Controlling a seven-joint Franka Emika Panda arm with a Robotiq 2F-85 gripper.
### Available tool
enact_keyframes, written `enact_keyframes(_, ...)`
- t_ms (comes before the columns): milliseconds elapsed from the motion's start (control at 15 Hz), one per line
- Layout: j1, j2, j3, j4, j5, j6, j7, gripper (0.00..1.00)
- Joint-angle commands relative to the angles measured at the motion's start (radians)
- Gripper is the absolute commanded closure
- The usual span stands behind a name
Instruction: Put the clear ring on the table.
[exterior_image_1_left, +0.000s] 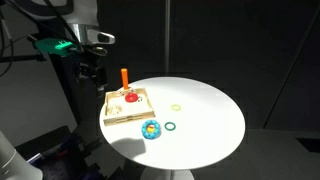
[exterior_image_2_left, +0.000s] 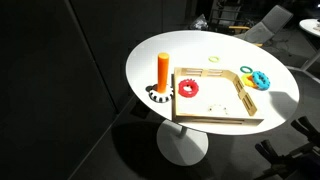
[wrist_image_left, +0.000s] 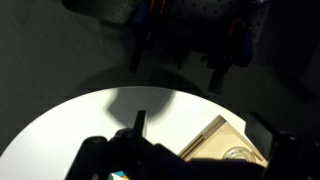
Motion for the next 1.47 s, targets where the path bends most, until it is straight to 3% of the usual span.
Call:
enact_keyframes(0,-0.001,0.000,0.001,0.001,0.001,-0.002,0.000,0.00)
enact_keyframes(600,0.000,0.055,0.012,0.036,-0.007,0.034,0.015,0.00)
enact_keyframes(1400,0.071,0.378,0.116,0.191,0.012,0.376,0.049,0.00)
